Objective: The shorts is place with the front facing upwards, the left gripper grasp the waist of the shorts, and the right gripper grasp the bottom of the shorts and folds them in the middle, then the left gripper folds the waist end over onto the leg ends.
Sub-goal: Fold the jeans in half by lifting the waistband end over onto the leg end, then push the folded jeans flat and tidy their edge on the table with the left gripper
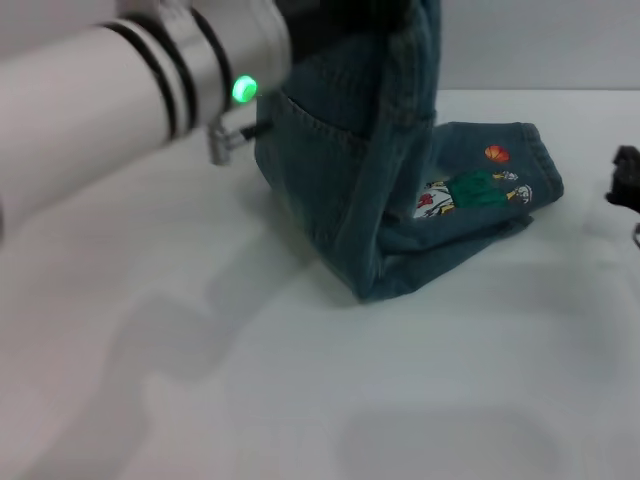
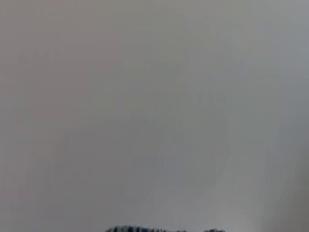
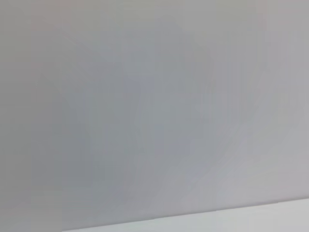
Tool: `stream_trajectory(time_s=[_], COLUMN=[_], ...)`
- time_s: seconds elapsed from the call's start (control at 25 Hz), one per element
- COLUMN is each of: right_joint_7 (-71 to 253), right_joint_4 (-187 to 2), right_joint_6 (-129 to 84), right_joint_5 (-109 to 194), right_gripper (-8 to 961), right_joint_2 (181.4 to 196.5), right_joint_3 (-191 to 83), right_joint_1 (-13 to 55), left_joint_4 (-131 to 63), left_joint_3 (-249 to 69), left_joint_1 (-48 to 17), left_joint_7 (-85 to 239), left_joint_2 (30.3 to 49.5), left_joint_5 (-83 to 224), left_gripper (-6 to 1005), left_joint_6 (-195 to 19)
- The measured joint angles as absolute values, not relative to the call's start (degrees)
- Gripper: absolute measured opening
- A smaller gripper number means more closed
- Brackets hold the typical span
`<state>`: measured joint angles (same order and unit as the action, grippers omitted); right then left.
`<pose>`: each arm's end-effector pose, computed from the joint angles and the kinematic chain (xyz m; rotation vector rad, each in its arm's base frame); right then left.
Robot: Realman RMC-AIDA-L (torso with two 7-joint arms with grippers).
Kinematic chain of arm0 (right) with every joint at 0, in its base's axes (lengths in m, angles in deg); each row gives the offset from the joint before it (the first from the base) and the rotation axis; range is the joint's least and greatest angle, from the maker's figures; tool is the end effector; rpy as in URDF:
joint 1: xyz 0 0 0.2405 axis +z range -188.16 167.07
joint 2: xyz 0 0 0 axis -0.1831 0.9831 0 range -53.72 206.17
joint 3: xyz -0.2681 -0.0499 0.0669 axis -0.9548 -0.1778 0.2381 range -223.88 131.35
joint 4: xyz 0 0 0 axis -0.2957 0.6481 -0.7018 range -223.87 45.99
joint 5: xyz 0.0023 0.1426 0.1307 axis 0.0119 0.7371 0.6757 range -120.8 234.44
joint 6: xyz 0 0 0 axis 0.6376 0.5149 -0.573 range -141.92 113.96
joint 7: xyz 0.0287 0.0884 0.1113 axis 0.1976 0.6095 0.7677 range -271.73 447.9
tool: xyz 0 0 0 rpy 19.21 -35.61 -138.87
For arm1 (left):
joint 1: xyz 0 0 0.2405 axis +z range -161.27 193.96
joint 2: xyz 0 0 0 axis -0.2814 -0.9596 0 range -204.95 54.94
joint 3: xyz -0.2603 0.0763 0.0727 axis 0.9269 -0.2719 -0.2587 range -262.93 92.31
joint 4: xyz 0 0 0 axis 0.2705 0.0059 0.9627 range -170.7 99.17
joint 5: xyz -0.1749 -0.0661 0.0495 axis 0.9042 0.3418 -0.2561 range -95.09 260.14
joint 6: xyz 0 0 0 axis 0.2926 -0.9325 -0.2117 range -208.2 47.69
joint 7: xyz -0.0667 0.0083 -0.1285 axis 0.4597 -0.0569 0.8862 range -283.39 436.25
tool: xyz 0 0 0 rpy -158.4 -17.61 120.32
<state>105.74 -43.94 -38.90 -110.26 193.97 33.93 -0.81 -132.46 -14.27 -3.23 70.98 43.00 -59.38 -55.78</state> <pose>0.3478 0.3339 -0.0067 -1.5896 0.9075 0.5660 -0.0782 0.3449 -0.0208 -2.2109 -0.6946 -0.7867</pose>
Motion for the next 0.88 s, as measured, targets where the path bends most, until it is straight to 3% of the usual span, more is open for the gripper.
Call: stream_trajectory(time_s=[0.36,0.64,0.88], right_joint_7=[105.69,105.66,103.31], right_joint_4=[-41.98,-39.84,-35.3], right_joint_6=[-38.67,-37.54,-36.24], right_joint_5=[-110.34,-110.35,-110.35], right_gripper=[-1,-1,-2], right_joint_2=[194.32,194.14,194.15], right_joint_3=[31.6,29.67,29.38], right_joint_1=[-3.34,-4.19,-7.88], left_joint_4=[-116.58,-115.13,-117.95], left_joint_3=[-25.27,-25.66,-25.37], left_joint_1=[-13.26,-14.12,-9.44], left_joint_7=[71.78,71.79,71.28], left_joint_2=[43.43,43.31,43.07], left_joint_5=[-57.02,-56.55,-56.93], left_gripper=[241,253,551], left_joint_6=[-68.99,-71.85,-71.83])
